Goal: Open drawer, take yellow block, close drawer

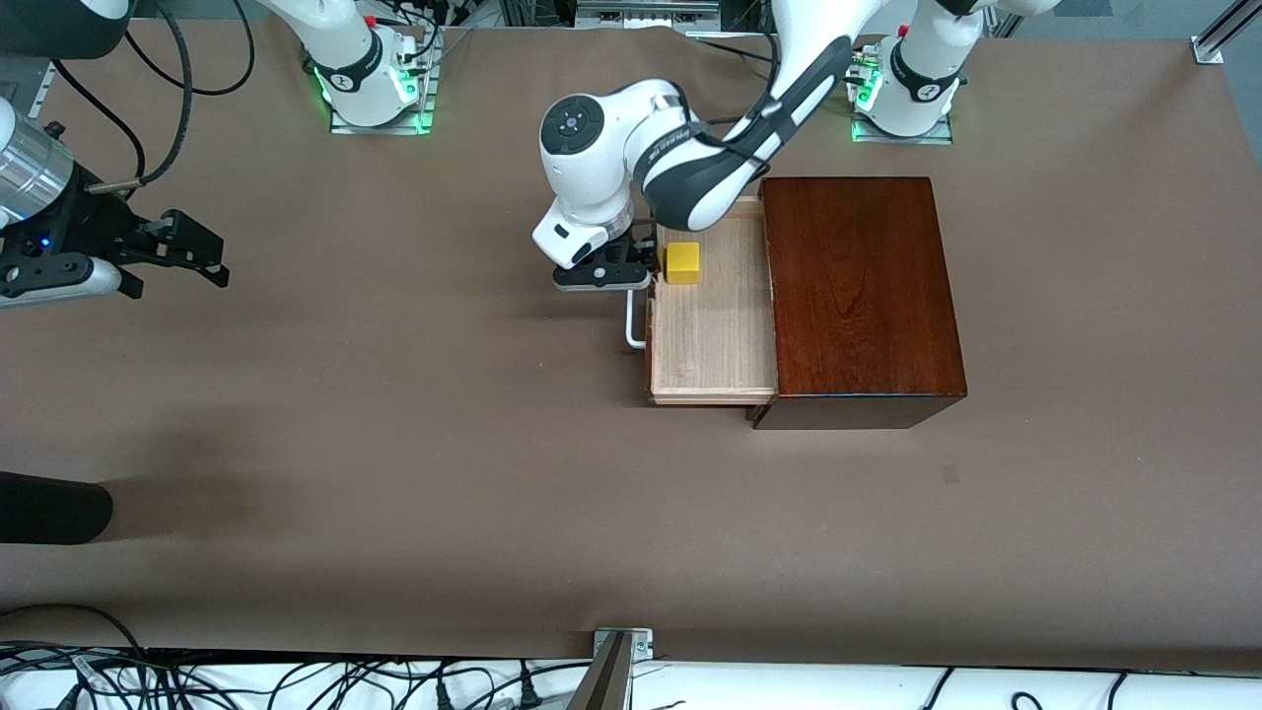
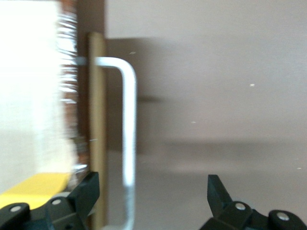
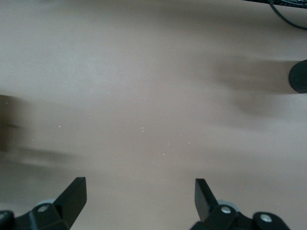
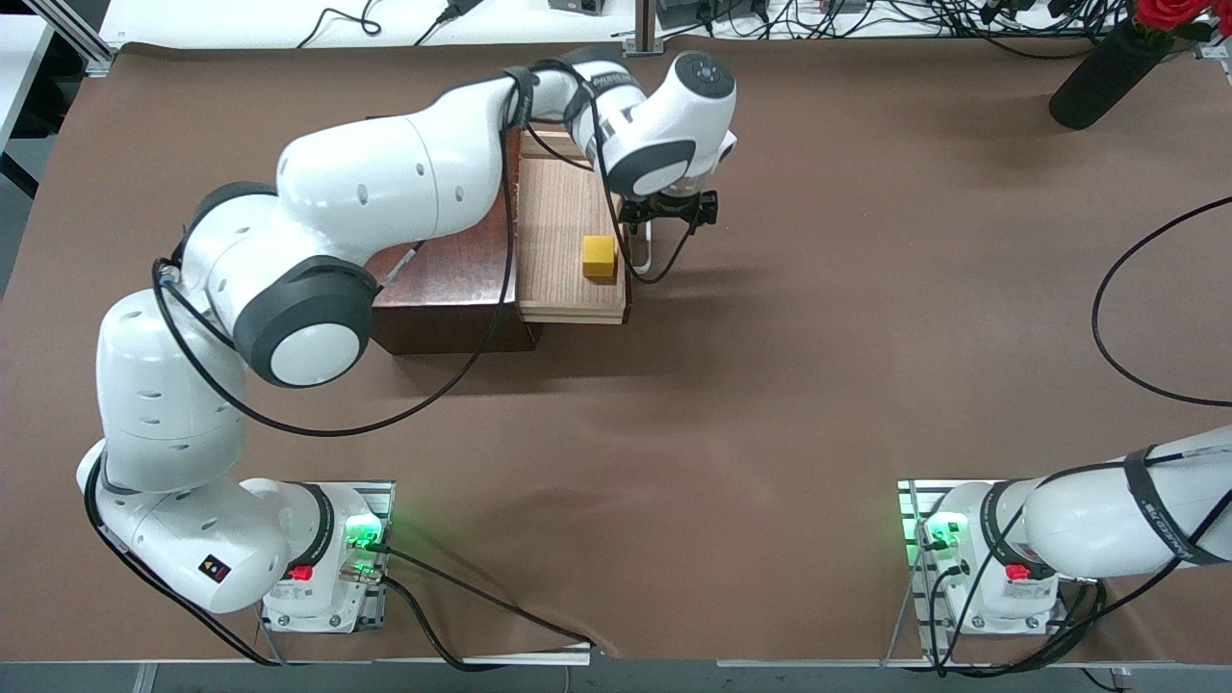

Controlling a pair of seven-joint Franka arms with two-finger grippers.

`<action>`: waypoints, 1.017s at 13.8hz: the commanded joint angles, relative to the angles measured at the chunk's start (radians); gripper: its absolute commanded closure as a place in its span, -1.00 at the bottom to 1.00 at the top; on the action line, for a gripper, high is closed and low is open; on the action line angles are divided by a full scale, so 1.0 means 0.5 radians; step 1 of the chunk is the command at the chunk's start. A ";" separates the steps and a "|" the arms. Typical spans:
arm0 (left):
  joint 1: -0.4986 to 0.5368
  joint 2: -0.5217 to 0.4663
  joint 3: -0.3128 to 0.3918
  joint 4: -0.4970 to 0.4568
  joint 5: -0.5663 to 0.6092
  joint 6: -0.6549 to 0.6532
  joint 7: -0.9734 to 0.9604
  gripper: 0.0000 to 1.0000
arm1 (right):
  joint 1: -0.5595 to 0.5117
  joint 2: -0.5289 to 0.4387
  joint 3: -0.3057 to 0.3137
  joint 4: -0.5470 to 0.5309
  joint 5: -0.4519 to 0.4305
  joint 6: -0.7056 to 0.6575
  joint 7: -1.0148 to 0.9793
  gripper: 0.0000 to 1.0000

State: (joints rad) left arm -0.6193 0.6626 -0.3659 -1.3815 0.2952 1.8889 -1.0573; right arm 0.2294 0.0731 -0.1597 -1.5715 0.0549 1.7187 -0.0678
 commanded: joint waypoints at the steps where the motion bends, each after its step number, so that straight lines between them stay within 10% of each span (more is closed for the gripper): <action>1: 0.127 -0.245 -0.001 -0.013 -0.035 -0.356 0.288 -1.00 | -0.008 0.007 -0.003 0.029 0.007 0.011 0.010 -1.00; 14: 1.125 -0.834 0.132 -0.062 -0.351 -0.811 1.699 -1.00 | 0.372 0.243 0.016 0.044 -0.012 0.155 0.004 -1.00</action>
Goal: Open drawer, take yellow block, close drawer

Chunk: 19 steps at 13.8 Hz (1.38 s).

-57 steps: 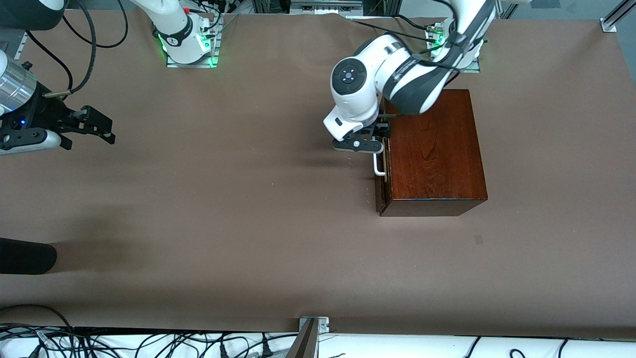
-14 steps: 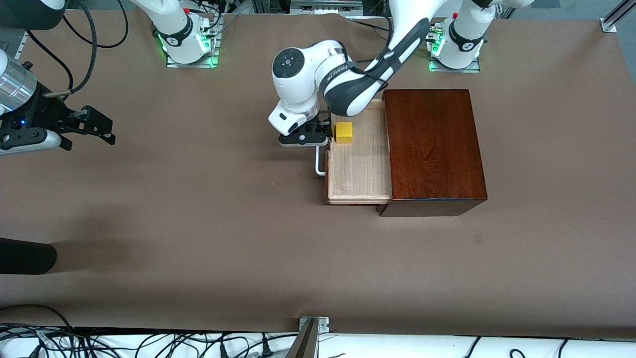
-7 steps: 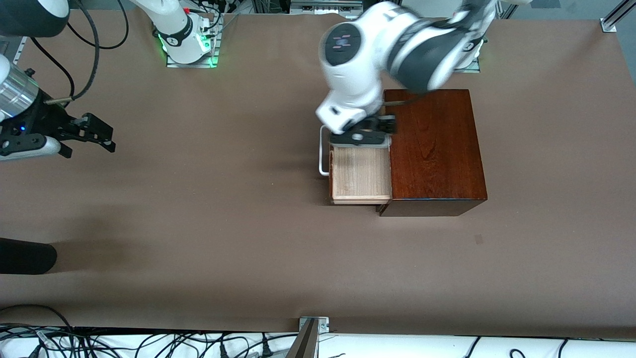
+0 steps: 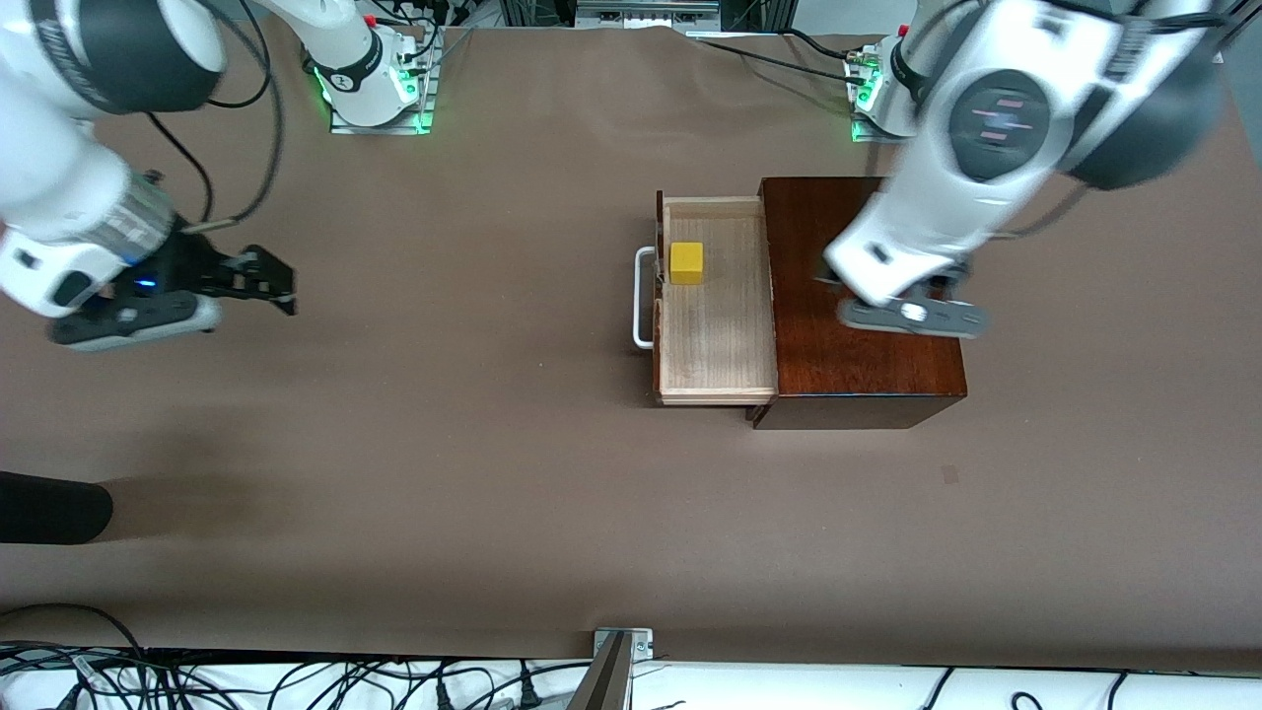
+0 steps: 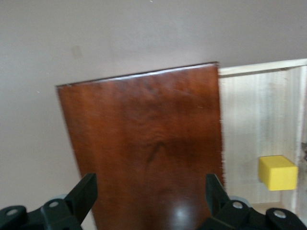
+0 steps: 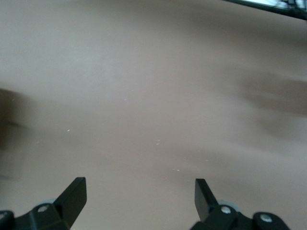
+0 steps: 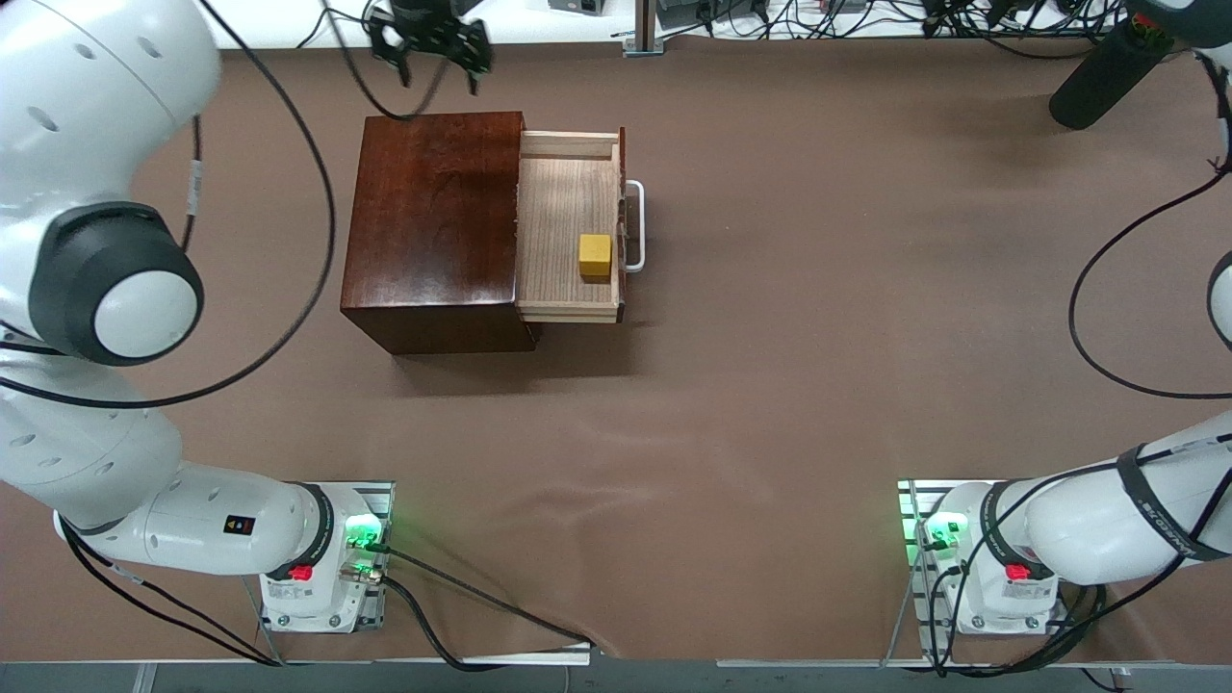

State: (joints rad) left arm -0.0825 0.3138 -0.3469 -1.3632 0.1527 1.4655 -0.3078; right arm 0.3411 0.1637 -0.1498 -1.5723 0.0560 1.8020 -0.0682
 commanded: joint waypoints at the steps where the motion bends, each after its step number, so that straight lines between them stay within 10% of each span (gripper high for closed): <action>1: 0.052 -0.198 0.223 -0.157 -0.145 0.063 0.302 -1.00 | 0.262 0.062 0.005 0.052 0.004 -0.011 0.026 -1.00; 8: 0.048 -0.600 0.687 -0.664 -0.241 0.573 0.692 -1.00 | 0.771 0.387 0.434 0.074 0.094 0.414 -0.063 -1.00; 19: 0.058 -0.612 0.770 -0.651 -0.244 0.505 0.821 -1.00 | 1.257 0.909 0.447 0.433 -0.510 0.615 -0.280 -1.00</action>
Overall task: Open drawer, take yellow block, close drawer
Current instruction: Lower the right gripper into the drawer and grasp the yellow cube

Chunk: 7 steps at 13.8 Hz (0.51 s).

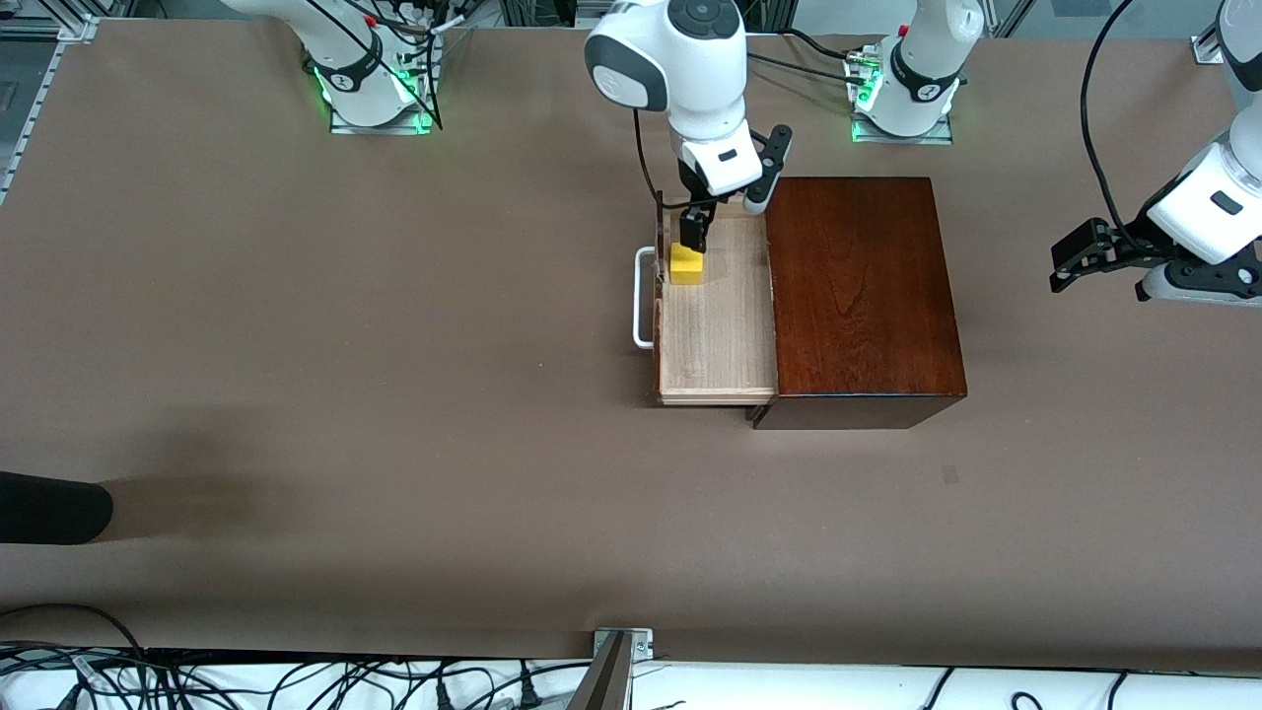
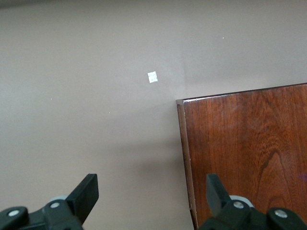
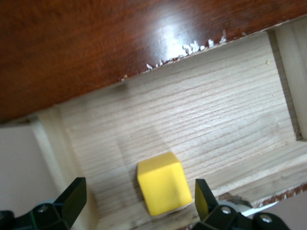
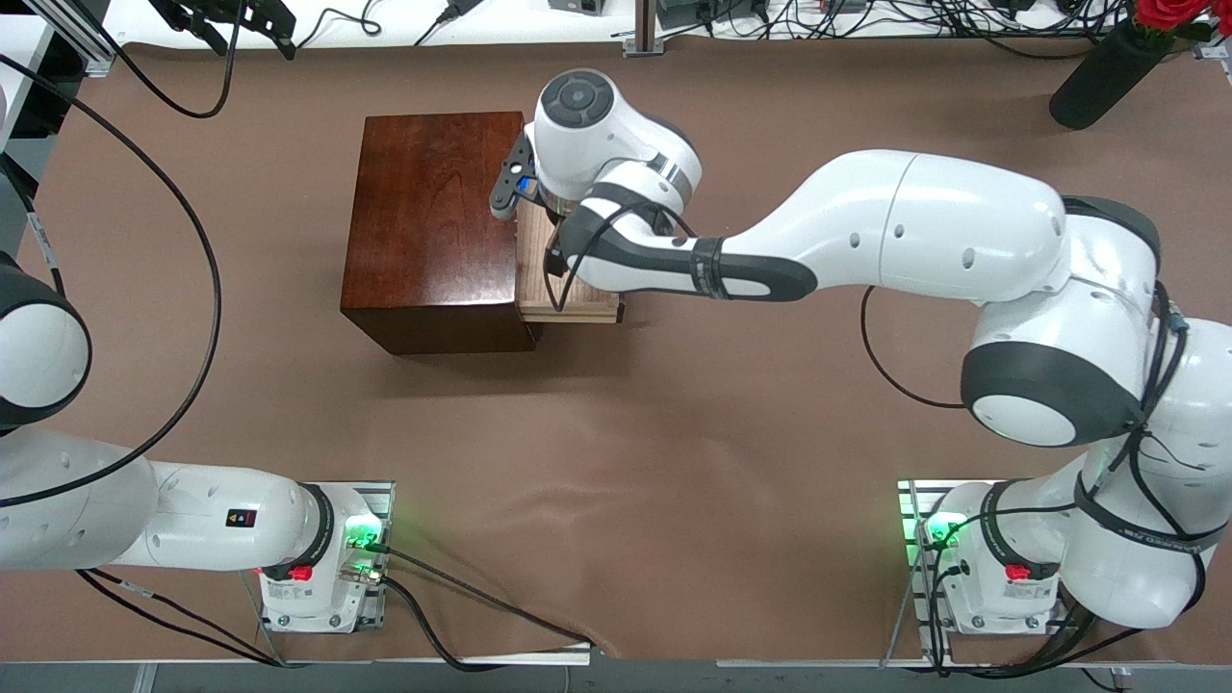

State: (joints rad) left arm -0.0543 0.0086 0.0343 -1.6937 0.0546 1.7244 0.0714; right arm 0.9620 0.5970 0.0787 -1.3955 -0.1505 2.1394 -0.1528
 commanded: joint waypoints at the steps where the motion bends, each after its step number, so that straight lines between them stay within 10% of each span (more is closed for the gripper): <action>1: 0.001 -0.002 0.008 0.010 -0.048 -0.019 0.063 -1.00 | 0.009 0.045 -0.013 0.079 -0.104 -0.088 -0.209 -1.00; 7: 0.041 -0.002 0.008 0.013 -0.051 -0.074 0.063 -1.00 | -0.004 0.110 -0.016 0.076 -0.110 -0.134 -0.357 -1.00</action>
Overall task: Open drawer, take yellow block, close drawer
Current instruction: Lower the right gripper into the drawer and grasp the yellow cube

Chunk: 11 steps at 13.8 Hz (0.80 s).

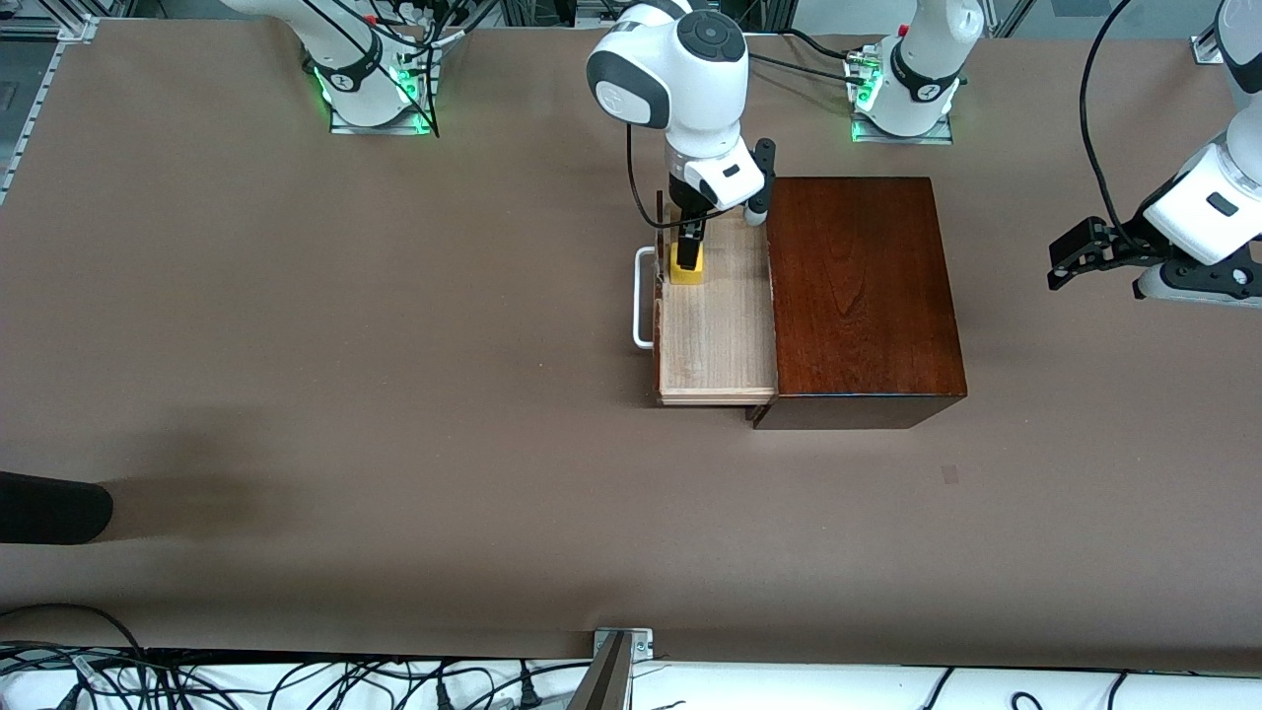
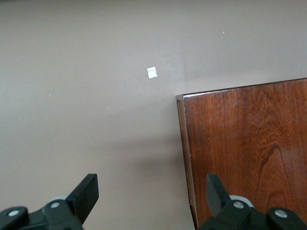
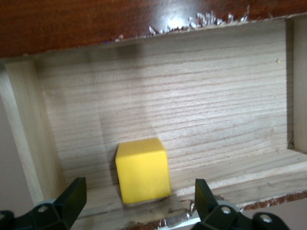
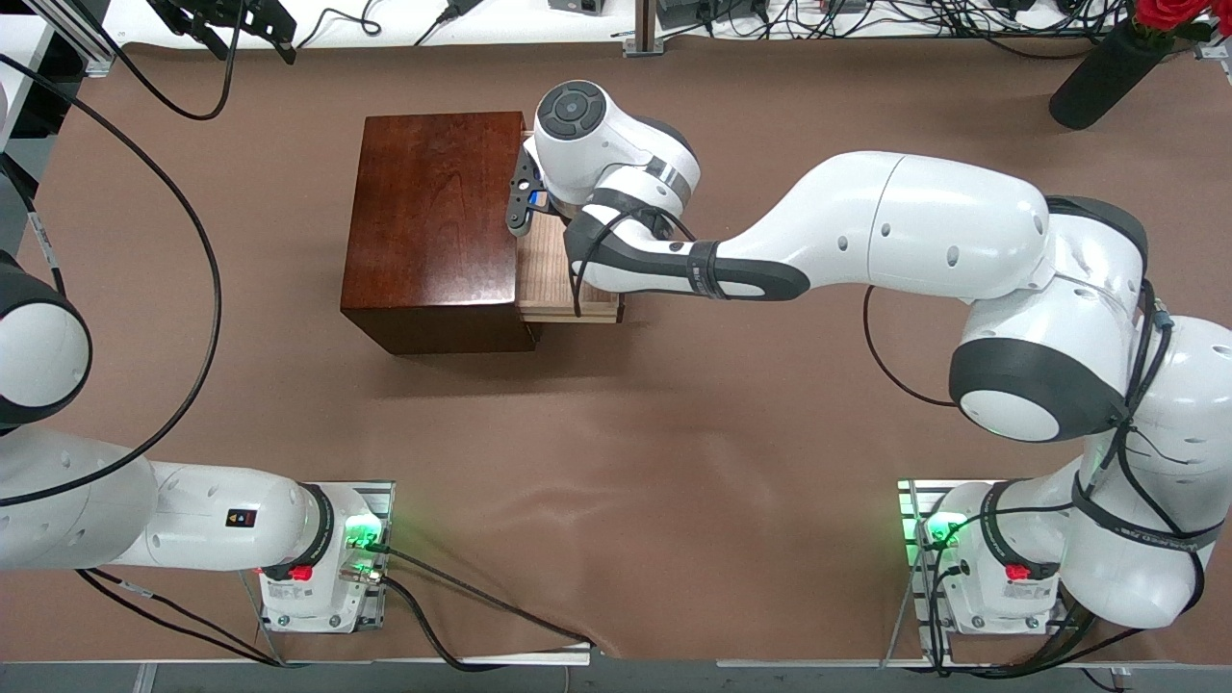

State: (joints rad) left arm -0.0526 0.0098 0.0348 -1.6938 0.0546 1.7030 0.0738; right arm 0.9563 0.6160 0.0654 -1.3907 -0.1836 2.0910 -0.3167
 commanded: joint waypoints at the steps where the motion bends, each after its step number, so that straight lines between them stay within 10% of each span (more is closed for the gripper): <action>1: 0.044 -0.001 0.007 0.013 -0.051 -0.031 0.058 -1.00 | 0.014 0.102 0.010 0.066 -0.047 -0.037 -0.029 -1.00; 9: 0.053 0.033 0.004 0.074 -0.051 -0.031 0.061 -1.00 | 0.011 0.173 0.010 0.069 -0.047 0.061 -0.051 -1.00; 11: 0.053 0.033 0.001 0.074 -0.051 -0.034 0.058 -1.00 | 0.017 0.176 0.007 0.069 -0.050 0.061 -0.048 -0.48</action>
State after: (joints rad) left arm -0.0353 0.0114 0.0370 -1.6876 0.0546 1.7018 0.0762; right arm 0.9620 0.6882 0.0661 -1.3852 -0.1912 2.1219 -0.3291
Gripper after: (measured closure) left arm 0.000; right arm 0.035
